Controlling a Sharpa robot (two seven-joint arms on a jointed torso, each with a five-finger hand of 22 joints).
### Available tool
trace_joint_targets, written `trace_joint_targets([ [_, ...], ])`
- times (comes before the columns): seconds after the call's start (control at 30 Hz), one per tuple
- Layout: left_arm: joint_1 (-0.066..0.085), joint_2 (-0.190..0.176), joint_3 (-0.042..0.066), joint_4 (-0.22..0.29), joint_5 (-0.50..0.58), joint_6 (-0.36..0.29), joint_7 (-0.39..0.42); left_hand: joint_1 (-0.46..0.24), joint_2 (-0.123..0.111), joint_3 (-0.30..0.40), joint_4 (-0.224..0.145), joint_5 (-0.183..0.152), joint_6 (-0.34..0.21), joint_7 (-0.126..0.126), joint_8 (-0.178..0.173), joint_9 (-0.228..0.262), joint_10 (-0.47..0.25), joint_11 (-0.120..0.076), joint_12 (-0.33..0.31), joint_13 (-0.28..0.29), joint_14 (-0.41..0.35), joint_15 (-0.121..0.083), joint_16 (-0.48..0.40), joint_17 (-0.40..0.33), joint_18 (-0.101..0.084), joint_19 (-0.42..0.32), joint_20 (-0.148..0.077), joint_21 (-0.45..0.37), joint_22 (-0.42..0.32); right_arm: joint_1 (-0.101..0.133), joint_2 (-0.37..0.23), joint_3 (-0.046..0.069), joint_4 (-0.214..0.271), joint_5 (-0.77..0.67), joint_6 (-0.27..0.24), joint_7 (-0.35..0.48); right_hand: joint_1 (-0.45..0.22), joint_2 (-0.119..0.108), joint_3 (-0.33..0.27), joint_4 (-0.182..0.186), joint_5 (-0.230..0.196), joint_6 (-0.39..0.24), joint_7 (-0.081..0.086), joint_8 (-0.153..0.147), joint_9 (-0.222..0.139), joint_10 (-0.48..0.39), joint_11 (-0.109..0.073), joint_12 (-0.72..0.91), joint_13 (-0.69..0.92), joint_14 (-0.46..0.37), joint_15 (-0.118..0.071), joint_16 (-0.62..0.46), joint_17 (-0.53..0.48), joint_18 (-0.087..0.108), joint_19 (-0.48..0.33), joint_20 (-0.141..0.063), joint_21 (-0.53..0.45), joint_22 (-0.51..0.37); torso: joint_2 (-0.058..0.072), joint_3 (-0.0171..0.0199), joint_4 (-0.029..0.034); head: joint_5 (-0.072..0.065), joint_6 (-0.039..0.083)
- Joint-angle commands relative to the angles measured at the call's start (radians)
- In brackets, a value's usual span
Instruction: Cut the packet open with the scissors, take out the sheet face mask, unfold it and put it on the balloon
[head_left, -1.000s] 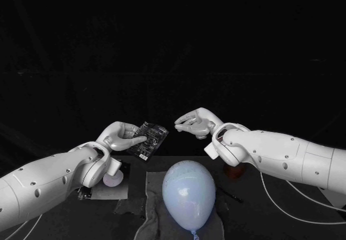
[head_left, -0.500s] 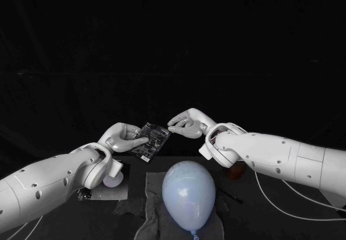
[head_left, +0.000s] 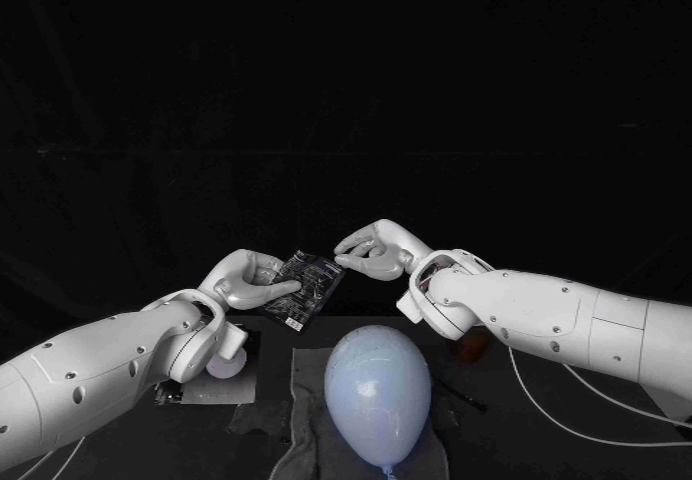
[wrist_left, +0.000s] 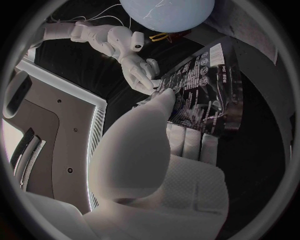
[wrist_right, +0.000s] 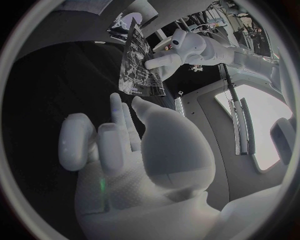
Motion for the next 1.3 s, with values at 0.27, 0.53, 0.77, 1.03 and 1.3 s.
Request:
trace_joint_targets([
  [0.27,0.001,0.001,0.001,0.018,0.014,-0.011,0.006,0.001,-0.011,-0.004,0.002,0.004,0.006,-0.001,0.006,0.005,0.003,0.0,0.003,0.002,0.004,-0.001,0.004,0.005,0.012,0.008,0.001,-0.006,-0.003,-0.009,0.017,0.0,-0.004,0.066,0.108,0.023,-0.067,-0.094,-0.108,0.05,-0.002,-0.065,0.042,-0.02,-0.014,-0.138,0.044,-0.013,-0.005,-0.027,0.031,-0.063,-0.153,0.032,-0.114,0.026,-0.175,-0.037,0.002,-0.0011,0.0018,-0.001,-0.005],
  [0.53,0.001,0.0,0.001,0.026,0.027,-0.015,0.005,0.0,-0.01,-0.002,0.004,0.003,0.005,-0.001,0.005,0.004,0.002,0.0,0.003,0.002,0.003,-0.001,0.003,0.007,0.013,0.012,0.0,-0.006,-0.004,-0.013,0.02,0.0,-0.005,0.092,0.134,0.021,-0.028,-0.078,-0.123,0.045,-0.002,-0.065,0.041,-0.014,-0.013,-0.136,0.043,-0.006,-0.003,-0.017,0.031,-0.052,-0.124,0.027,-0.096,0.028,-0.156,-0.024,0.001,-0.0006,-0.0002,0.001,-0.009],
  [0.77,0.001,-0.003,0.001,0.032,0.057,0.005,0.027,0.0,-0.009,0.0,0.007,0.004,0.004,-0.001,0.004,0.003,0.0,0.001,0.001,0.002,0.002,0.0,0.003,0.008,0.012,0.013,0.001,-0.008,-0.006,-0.016,0.025,0.0,-0.012,0.096,0.141,0.008,0.092,0.001,-0.05,-0.002,-0.002,-0.017,0.016,0.012,-0.001,-0.06,0.017,0.022,0.003,0.002,0.011,-0.029,-0.068,0.013,-0.046,0.014,-0.087,0.021,0.001,-0.0002,0.0007,0.001,-0.01],
  [1.03,0.001,-0.002,0.001,0.037,0.084,0.008,0.04,-0.001,-0.01,0.002,0.01,0.003,0.002,-0.001,0.003,0.003,-0.002,0.001,0.0,0.001,-0.001,0.001,0.001,0.01,0.011,0.013,0.001,-0.012,-0.009,-0.018,0.025,0.0,-0.009,0.098,0.108,0.016,0.144,0.041,0.063,-0.06,-0.002,0.106,-0.048,0.107,0.055,0.113,-0.046,0.066,0.018,0.012,-0.044,-0.022,-0.042,0.0,-0.012,-0.036,-0.031,0.062,0.001,-0.0004,0.0001,0.0,-0.012],
  [1.3,0.002,-0.002,0.001,0.041,0.104,0.011,0.034,0.002,-0.01,0.01,0.021,0.003,-0.026,0.02,-0.015,-0.005,-0.048,0.025,-0.026,-0.009,-0.051,0.024,-0.03,0.009,0.008,-0.001,0.008,-0.046,-0.03,-0.02,0.017,0.0,-0.002,0.156,0.044,0.032,0.093,0.027,0.142,-0.089,-0.001,0.094,-0.062,0.163,0.111,0.172,-0.062,0.054,0.021,0.02,-0.058,-0.017,-0.023,-0.009,0.011,-0.054,0.006,0.092,0.0,0.0003,0.0007,0.001,-0.014],
])
